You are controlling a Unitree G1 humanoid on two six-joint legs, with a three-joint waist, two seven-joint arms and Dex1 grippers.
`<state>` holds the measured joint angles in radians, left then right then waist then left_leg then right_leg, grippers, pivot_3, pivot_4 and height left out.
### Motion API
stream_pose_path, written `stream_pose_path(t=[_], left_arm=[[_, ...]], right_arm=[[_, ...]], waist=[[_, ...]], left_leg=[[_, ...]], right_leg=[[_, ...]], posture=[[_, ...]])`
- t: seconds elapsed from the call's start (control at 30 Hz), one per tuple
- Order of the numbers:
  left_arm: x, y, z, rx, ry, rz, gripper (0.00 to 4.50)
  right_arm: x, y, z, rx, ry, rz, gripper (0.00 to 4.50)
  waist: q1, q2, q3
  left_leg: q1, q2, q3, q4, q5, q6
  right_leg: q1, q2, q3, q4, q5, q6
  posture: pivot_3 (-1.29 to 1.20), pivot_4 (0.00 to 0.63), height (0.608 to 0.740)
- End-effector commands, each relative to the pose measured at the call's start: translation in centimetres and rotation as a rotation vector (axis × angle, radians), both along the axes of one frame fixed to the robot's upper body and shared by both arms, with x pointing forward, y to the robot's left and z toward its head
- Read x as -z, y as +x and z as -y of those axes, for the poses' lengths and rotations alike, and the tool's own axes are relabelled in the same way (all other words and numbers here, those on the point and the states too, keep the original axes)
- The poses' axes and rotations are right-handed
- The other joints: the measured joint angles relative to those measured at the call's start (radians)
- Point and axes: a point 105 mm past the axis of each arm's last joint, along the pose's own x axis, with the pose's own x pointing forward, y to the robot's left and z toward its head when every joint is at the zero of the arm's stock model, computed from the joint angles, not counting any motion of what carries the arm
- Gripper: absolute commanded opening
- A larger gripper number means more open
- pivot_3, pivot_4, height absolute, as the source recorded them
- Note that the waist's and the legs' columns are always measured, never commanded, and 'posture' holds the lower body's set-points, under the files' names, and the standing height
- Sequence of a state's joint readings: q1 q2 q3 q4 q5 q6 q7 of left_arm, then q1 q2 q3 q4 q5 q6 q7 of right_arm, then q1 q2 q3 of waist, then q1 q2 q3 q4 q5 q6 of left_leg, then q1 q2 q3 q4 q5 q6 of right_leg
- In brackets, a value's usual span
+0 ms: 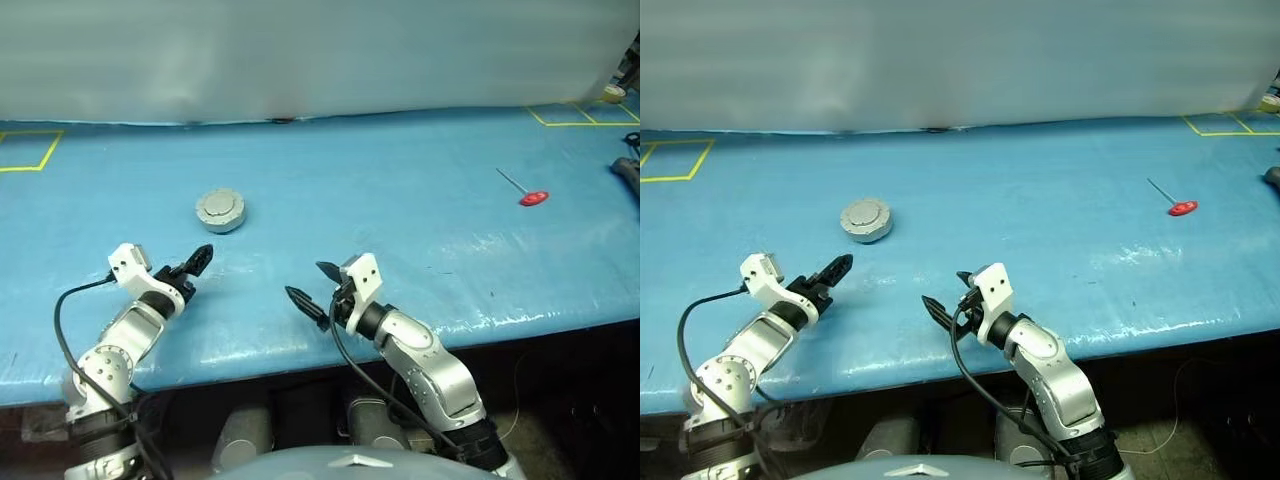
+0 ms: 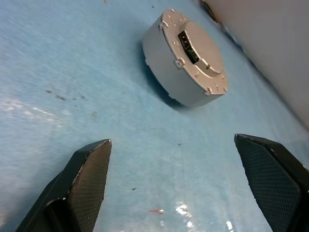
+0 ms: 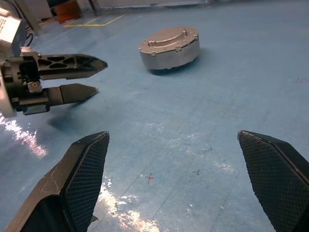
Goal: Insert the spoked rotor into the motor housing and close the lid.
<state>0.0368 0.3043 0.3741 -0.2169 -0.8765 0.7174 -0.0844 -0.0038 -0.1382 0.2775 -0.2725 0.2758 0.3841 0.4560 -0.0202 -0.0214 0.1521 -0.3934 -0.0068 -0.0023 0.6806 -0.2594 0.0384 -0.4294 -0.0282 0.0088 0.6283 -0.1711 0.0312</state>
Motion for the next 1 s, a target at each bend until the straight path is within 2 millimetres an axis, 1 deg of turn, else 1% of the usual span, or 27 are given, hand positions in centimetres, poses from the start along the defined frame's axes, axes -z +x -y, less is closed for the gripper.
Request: stream_pose_path(t=[0.03, 0.1, 0.27, 0.4, 0.53, 0.67, 0.83, 1.0], left_arm=[[-2.5, -0.4, 0.5, 0.035, 0.133, 0.167, 4.47], [-2.7, -1.2, 0.5, 0.027, 0.247, 0.231, 4.47], [-2.4, -2.8, 1.0, 0.009, 0.538, 0.324, 4.47], [-2.2, -3.9, 1.9, -0.004, 0.689, 0.408, 4.47], [-1.9, -4.6, 2.3, -0.02, 0.74, 0.467, 4.47], [-1.3, -5.5, 2.1, -0.062, 0.719, 0.478, 4.47], [-1.4, -5.9, 1.6, -0.099, 0.727, 0.495, 4.47], [-1.3, -6.3, 1.4, -0.098, 0.728, 0.498, 4.47]], right_arm=[[-1.1, 0.7, 0.9, 0.049, 0.025, 0.061, 4.5], [-1.2, 1.1, 1.4, 0.078, 0.029, 0.076, 4.5], [-1.1, 1.5, 2.6, 0.124, 0.041, 0.104, 4.5], [-0.9, 1.7, 3.4, 0.138, 0.025, 0.12, 4.5], [-1.0, 2.0, 4.2, 0.151, 0.012, 0.165, 4.5], [-0.7, 2.1, 4.9, 0.171, 0.003, 0.185, 4.5], [-0.5, 2.2, 5.2, 0.182, 0.007, 0.183, 4.5], [-0.4, 2.2, 5.2, 0.176, 0.003, 0.185, 4.5]], waist=[[0.005, 0.0, 0.0], [0.009, 0.0, 0.0], [0.01, 0.002, 0.001], [0.01, 0.002, 0.001], [0.01, 0.003, 0.002], [0.008, 0.003, 0.002], [0.009, 0.003, 0.002], [0.009, 0.003, 0.002]], left_leg=[[-0.001, 0.0, 0.0, 0.0, 0.0, 0.0], [-0.001, 0.0, 0.0, 0.0, 0.0, 0.0], [-0.002, 0.0, 0.001, -0.002, -0.001, 0.001], [-0.003, 0.0, 0.001, -0.002, -0.001, 0.001], [-0.003, 0.0, 0.002, -0.002, -0.001, 0.001], [-0.003, 0.001, 0.002, -0.002, -0.002, 0.002], [-0.004, 0.001, 0.002, -0.002, -0.002, 0.002], [-0.004, 0.001, 0.002, -0.002, -0.002, 0.003]], right_leg=[[-0.001, -0.001, 0.0, 0.0, 0.0, 0.0], [-0.001, -0.005, 0.0, -0.001, 0.0, 0.0], [-0.002, -0.008, 0.0, -0.001, -0.001, -0.001], [-0.003, -0.008, 0.0, -0.002, -0.001, -0.001], [-0.003, -0.009, -0.001, -0.002, -0.001, -0.001], [-0.003, -0.009, -0.001, -0.002, -0.001, 0.0], [-0.004, -0.009, -0.003, -0.002, -0.001, 0.0], [-0.004, -0.009, -0.005, -0.002, -0.001, 0.0]], posture=[[0.0, 0.15, 0.74], [0.0, 0.15, 0.74], [0.0, 0.15, 0.74], [0.0, 0.15, 0.74], [0.0, 0.15, 0.74], [0.0, 0.15, 0.74], [0.0, 0.15, 0.74], [0.0, 0.15, 0.74]])
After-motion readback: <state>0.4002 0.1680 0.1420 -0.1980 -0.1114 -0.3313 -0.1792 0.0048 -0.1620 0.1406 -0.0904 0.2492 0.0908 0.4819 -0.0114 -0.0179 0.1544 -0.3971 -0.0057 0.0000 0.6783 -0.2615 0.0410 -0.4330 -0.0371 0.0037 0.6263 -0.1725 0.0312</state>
